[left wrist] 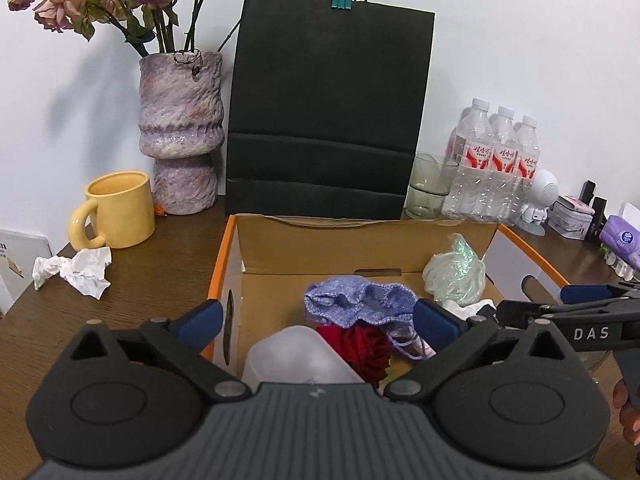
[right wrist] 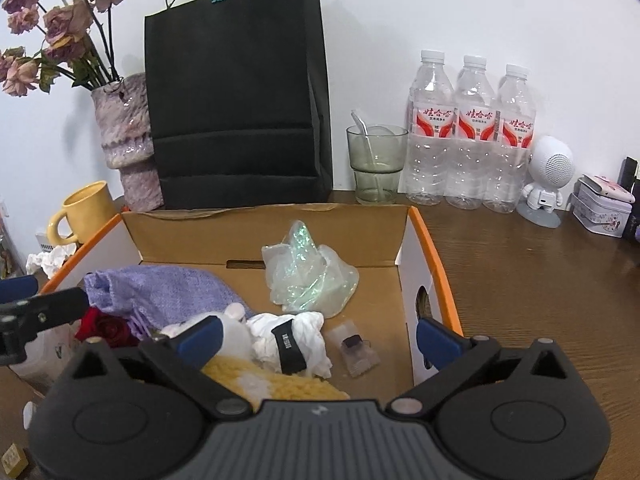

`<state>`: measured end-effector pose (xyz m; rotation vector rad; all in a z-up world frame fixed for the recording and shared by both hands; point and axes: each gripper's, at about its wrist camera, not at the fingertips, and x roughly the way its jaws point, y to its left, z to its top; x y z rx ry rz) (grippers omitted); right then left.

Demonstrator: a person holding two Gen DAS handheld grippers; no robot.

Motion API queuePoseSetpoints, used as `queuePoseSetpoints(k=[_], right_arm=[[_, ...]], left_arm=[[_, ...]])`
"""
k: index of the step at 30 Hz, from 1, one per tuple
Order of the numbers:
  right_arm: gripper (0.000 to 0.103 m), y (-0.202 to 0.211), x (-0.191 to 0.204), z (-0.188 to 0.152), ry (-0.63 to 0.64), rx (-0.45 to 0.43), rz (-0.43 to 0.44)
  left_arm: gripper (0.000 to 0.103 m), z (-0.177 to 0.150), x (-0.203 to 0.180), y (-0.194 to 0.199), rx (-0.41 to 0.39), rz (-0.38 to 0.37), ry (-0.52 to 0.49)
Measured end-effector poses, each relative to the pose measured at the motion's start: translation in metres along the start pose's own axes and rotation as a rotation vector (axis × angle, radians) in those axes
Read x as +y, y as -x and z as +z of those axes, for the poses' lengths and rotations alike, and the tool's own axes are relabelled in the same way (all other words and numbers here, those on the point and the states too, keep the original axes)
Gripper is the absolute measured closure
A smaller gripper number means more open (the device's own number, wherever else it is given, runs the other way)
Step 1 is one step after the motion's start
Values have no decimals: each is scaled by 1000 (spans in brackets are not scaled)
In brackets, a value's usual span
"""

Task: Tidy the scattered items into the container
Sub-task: 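Carry container and wrapper into the box and open both tools, then grasp small yellow box with left tool while right tool grasps clear wrapper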

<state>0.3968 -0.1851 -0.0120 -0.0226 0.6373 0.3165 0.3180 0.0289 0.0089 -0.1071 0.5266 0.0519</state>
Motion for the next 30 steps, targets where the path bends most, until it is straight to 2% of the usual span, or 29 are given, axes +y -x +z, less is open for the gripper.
queuePoseSetpoints(k=[6,12,16,20,24,30], right_arm=[[0,13,2,3,9,-26,2],[0,53,1,1,38,-90,14],[0,86,-5,-12,71,-139,5],[0,109,-18,-32,90,-149,-12],[0,120,-31,-55,93,-132,-38],[0,115,-50,-87,67,-56,-66]], left_arm=[[0,3,3,9,-8,9,16],[0,9,11,40,-57,-4,40],[0,6,24,69,-104,1,64],[0,-9,36,96,-125,9,64],[0,-31,44,114,-96,32,39],[0,-66,50,126,-30,59,9]])
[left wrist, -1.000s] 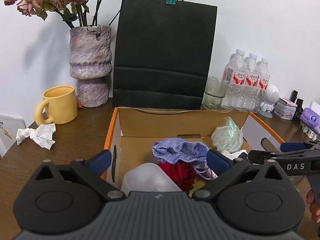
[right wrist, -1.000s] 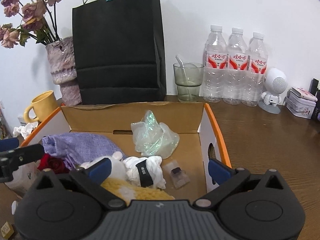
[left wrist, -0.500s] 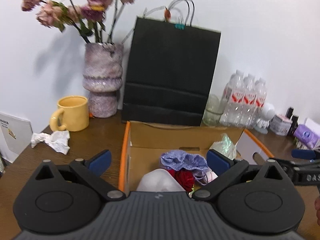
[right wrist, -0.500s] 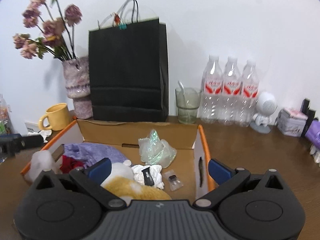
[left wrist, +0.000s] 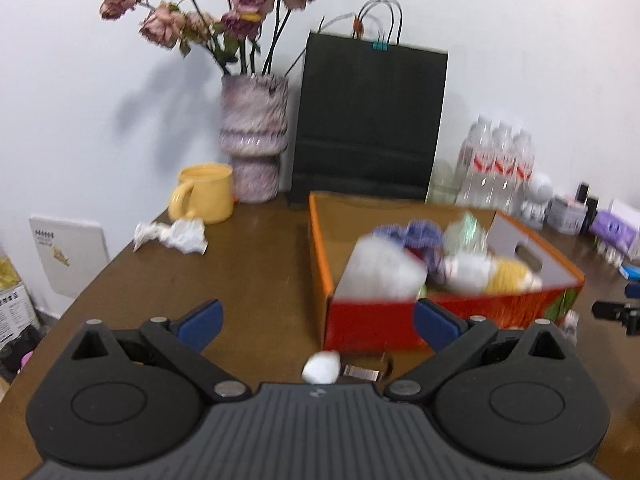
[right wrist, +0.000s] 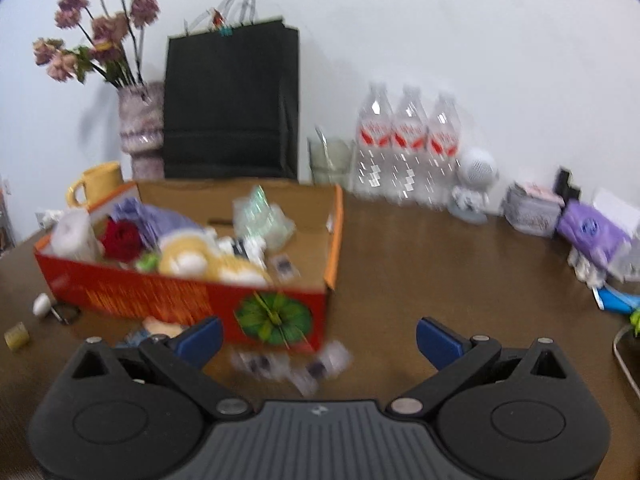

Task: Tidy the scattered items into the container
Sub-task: 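Grasp small yellow box with left tool while right tool grasps clear wrapper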

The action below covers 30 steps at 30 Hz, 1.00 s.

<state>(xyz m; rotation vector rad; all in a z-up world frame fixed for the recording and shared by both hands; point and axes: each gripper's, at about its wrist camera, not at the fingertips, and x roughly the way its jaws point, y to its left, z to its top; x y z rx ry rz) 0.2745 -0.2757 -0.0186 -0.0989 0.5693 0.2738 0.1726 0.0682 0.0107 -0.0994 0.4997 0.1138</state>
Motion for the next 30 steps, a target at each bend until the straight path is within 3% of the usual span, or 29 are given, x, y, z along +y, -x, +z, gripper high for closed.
queuePoseSetpoints(k=[10,22,25,27,30], right_arm=[[0,-1,-2,-34,-11,62,-5],[7,-9,1,-39,-29,89,-2],[14,-14,-6,-38,-68,100,-4],[23,-17,-9,-36,-86,101,-8],[29,-23,-11,-30,-110,98,-8]], left_arm=[[0,-45,1,0,116,21,-3],[0,-54,-6,-18,161,58,-56],[6,-55,-8,-21,168,61,-75],[15,-55,-8,-24,172,58,-82],[31,-54,-8,-27,176,45,-81]])
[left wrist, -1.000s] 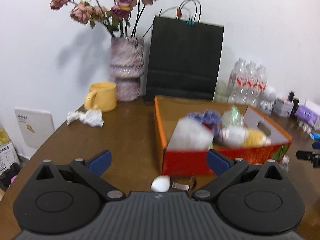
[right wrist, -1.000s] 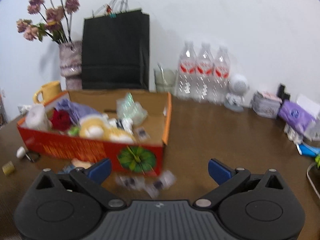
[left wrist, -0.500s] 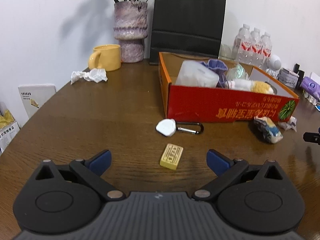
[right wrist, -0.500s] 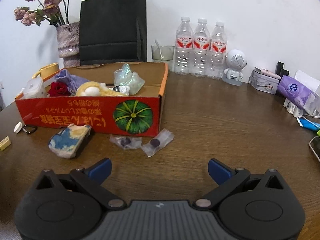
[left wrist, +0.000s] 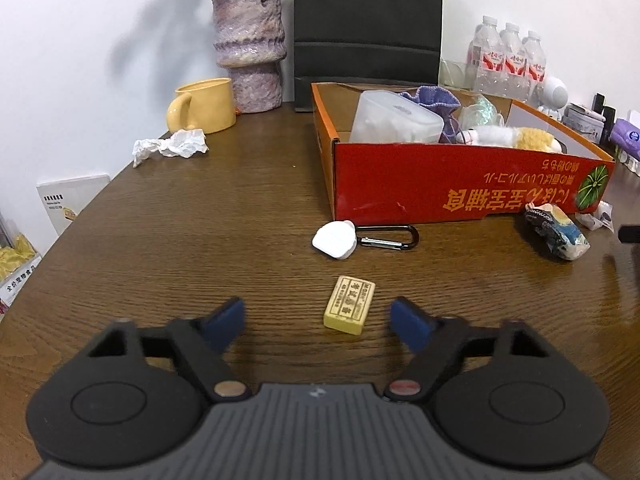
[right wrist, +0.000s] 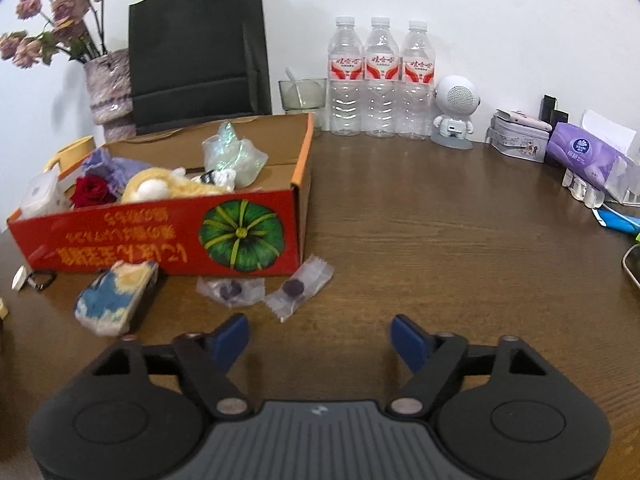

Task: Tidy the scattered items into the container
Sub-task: 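Grasp small yellow box with left tool while right tool grasps clear wrapper, then carry yellow box and wrapper into the box and open both tools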

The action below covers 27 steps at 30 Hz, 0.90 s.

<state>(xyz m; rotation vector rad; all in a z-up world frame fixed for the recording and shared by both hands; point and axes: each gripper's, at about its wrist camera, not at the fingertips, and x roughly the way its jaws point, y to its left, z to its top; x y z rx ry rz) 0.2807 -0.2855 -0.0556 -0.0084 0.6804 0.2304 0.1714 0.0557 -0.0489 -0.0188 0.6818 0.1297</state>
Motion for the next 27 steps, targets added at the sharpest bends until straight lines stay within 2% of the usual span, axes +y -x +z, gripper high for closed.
queuePoseSetpoints(k=[1,7,10,12,14,17,27], right_arm=[[30,-2,0,3,-13,1,8],[55,-24,-3,18,-89,34,19],[59,-30,1,21,-69,35,-2],[71,-31,6,20,-36,31,-12],[73,-29,10,18,-1,24,-17],[82,-25,14,15,14,15,3],[83,0,12,6,-11,-60,18]], left_arm=[[36,1,0,0,-2,-4,-2],[61,5,-5,-5,-14,-29,-15],[69,5,-7,-5,-23,-39,-21],[73,5,-9,-5,-29,-43,-24],[78,4,-10,-5,-33,-48,-28],[80,3,-12,-5,-40,-47,-30],[81,1,-11,-1,-47,-54,-9]])
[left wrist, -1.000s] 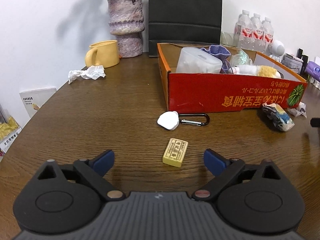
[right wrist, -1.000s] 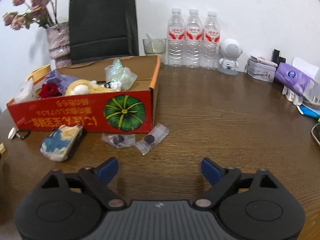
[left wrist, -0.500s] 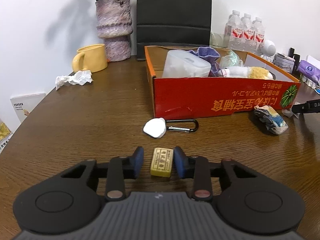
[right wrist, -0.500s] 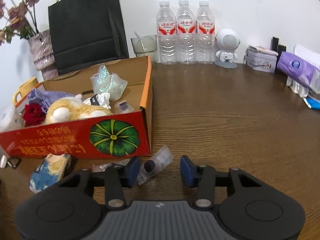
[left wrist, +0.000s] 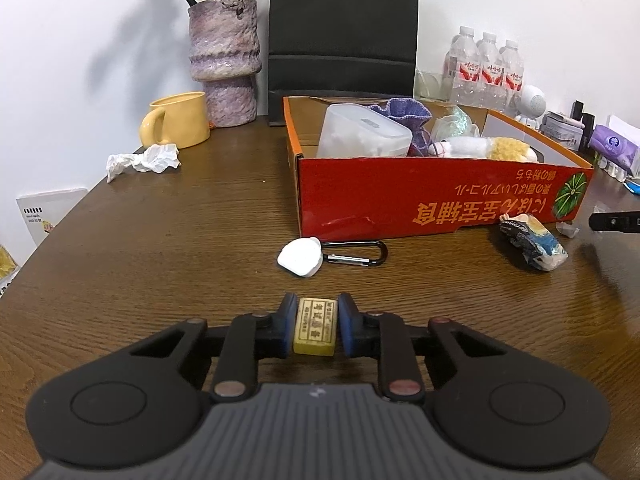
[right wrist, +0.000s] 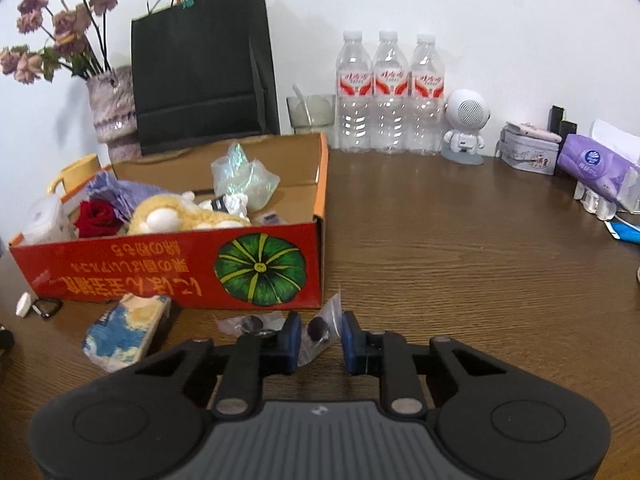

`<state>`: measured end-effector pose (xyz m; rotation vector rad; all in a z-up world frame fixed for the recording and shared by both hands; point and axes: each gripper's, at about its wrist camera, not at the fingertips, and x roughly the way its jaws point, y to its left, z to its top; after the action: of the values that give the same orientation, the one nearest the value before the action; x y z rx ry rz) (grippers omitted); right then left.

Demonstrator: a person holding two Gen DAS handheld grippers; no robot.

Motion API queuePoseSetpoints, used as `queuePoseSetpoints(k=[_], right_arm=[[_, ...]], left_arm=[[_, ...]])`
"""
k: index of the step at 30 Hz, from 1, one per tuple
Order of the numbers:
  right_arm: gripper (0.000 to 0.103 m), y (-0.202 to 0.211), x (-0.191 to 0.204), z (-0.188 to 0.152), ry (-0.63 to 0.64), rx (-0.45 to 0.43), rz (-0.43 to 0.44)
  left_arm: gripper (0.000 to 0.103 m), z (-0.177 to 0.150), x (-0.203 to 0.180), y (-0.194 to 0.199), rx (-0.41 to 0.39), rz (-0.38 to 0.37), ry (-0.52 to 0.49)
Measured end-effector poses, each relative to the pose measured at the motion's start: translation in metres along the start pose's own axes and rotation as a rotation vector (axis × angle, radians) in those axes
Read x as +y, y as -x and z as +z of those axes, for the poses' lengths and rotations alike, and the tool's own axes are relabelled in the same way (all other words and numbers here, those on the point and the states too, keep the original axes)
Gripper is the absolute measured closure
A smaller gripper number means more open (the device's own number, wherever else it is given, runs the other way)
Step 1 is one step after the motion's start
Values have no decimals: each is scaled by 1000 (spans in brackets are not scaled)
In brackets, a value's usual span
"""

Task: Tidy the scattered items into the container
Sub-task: 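Carry yellow box and wrapper into the box and open both tools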

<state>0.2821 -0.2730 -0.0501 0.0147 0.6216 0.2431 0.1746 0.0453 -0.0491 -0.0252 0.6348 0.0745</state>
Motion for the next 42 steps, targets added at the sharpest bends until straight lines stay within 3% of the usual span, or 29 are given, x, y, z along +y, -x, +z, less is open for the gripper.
queuePoseSetpoints(k=[4,6,15,21,26,30,37,39,40,41,42], right_arm=[[84,13,0,-3,-20,-25,16],[101,21,1,-2,-21,-44,35],[102,47,14,36,2,-169,116],[102,41,35,72,44,-222,136],[102,-1,44,96,22,-199,130],[102,-44,48,102,4,-145,118],[98,-94,52,102,29,-39,119],[91,-97,52,101,29,-28,117],[90,-97,52,101,29,-25,114],[82,-96,52,101,26,-24,114],[69,-95,52,101,20,-22,116]], left_arm=[[81,-2,-2,9,-23,-2,7],[81,0,-2,16,-46,-11,13],[81,55,-3,53,-226,-87,31],[81,107,-17,45,-305,-125,25],[81,136,-23,7,-302,-148,81],[81,142,-15,-39,-239,-138,153],[80,145,-9,-83,-146,-122,131],[74,144,-10,-87,-136,-119,131],[60,143,-10,-87,-133,-118,131],[45,143,-11,-87,-133,-114,133],[41,142,-13,-86,-137,-106,133]])
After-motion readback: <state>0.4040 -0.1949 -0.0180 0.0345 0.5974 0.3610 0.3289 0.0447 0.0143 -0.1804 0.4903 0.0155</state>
